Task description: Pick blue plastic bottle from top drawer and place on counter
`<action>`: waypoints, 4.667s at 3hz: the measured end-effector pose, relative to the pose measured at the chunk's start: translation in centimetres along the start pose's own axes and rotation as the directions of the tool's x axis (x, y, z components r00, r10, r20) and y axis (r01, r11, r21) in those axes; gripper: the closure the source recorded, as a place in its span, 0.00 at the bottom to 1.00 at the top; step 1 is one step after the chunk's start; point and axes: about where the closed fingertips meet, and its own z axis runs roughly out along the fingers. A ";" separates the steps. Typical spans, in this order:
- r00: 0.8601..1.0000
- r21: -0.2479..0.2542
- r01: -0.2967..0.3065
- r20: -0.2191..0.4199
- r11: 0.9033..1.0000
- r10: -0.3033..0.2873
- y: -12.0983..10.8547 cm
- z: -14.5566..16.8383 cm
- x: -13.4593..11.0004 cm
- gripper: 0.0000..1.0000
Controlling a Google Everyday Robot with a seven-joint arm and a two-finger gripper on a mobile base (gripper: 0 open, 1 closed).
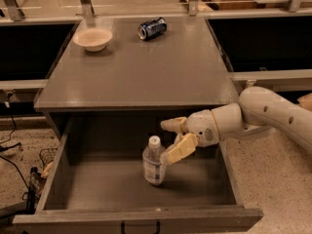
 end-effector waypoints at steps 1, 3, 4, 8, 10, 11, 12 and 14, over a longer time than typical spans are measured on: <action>1.000 -0.001 0.002 0.003 1.000 -0.002 0.0 0.2 -0.1 0.00; 0.999 -0.027 -0.011 0.040 1.000 0.012 0.7 0.5 0.7 0.00; 1.000 0.047 -0.011 0.005 0.999 0.010 -0.1 1.5 1.2 0.00; 0.999 0.045 -0.015 0.051 0.999 0.013 -0.7 2.7 1.4 0.00; 0.999 -0.007 -0.016 0.041 1.000 0.017 -0.2 5.3 2.3 0.00; 0.999 -0.008 -0.016 0.040 1.000 0.016 -0.1 5.4 2.4 0.00; 0.999 -0.008 -0.016 0.040 1.000 0.016 -0.1 5.4 2.4 0.26; 0.999 -0.008 -0.016 0.040 1.000 0.016 -0.1 5.4 2.4 0.81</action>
Offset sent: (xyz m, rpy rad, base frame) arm -0.0041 -0.0027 -0.0023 0.0486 0.0256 -0.0044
